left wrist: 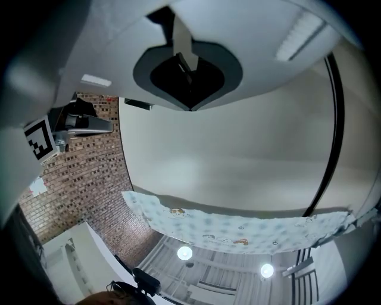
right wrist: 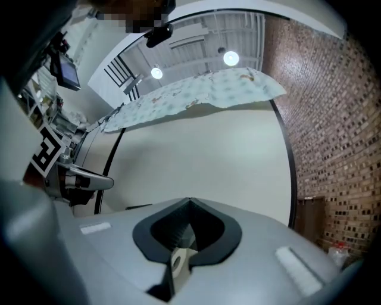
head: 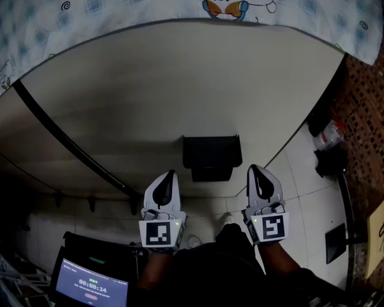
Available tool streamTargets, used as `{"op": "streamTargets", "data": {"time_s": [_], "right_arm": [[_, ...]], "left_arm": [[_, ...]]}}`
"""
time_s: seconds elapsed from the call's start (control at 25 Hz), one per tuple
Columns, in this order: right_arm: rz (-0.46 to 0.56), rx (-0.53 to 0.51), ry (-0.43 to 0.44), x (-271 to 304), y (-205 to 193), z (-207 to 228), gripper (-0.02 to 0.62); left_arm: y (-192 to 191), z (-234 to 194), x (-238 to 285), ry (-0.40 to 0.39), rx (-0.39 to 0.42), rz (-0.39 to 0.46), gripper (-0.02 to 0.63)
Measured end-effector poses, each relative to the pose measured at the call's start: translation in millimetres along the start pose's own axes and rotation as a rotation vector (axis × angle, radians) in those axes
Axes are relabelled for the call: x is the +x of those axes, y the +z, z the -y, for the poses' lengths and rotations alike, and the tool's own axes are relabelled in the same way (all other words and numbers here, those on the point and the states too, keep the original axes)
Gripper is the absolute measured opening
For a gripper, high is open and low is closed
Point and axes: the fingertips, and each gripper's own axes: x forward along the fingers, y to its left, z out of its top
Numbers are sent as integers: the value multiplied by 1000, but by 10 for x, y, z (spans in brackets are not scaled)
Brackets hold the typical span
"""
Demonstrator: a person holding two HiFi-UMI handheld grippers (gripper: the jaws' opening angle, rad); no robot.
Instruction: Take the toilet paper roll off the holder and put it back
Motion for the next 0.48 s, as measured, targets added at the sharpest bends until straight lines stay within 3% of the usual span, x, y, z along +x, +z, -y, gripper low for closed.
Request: {"op": "streamTargets", "data": {"time_s": [0.48], "right_arm": [[27, 7, -3, -60, 90, -155, 0]], "left_arm": [[105, 76, -17, -13, 22, 32, 18]]}}
